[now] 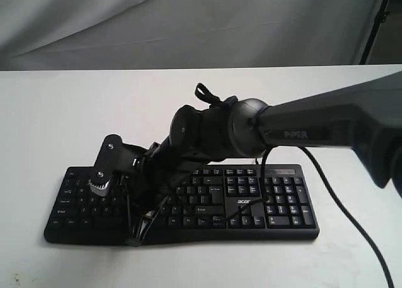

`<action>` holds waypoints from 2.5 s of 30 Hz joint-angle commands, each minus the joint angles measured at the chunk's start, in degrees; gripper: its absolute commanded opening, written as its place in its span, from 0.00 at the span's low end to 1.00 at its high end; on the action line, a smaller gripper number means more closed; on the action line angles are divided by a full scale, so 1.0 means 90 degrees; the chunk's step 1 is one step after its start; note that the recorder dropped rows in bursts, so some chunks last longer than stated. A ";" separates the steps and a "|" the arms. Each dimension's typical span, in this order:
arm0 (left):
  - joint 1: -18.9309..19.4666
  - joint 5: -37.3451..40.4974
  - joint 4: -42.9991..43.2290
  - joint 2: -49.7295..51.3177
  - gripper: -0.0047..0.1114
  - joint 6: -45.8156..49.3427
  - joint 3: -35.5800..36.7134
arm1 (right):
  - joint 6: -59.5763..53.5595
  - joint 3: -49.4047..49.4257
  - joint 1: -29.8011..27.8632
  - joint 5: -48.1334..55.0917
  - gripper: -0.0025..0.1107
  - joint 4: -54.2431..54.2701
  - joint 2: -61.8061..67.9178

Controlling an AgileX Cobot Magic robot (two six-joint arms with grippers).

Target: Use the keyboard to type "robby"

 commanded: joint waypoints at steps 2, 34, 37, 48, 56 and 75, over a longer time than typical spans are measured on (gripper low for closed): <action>-0.0041 -0.0034 0.0030 -0.0022 0.04 -0.0018 0.0027 | -0.0005 0.0037 0.0006 0.0057 0.02 -0.0012 0.0022; -0.0041 -0.0034 0.0030 -0.0022 0.04 -0.0018 0.0027 | -0.0226 -0.0005 -0.0321 -0.0310 0.02 -0.0095 -0.0259; -0.0041 -0.0034 0.0030 -0.0022 0.04 -0.0018 0.0027 | -0.0226 -0.0238 -0.0335 -0.0281 0.02 -0.0049 -0.0155; -0.0041 -0.0034 0.0030 -0.0022 0.04 -0.0018 0.0027 | -0.0185 -0.0556 -0.0335 0.0221 0.02 0.0019 0.0011; -0.0041 -0.0034 0.0030 -0.0022 0.04 -0.0018 0.0027 | -0.0085 -0.0556 -0.0335 0.0143 0.02 -0.0192 0.0011; -0.0041 -0.0034 0.0030 -0.0022 0.04 -0.0018 0.0027 | -0.0060 -0.0556 -0.0335 -0.0163 0.02 -0.0209 0.0226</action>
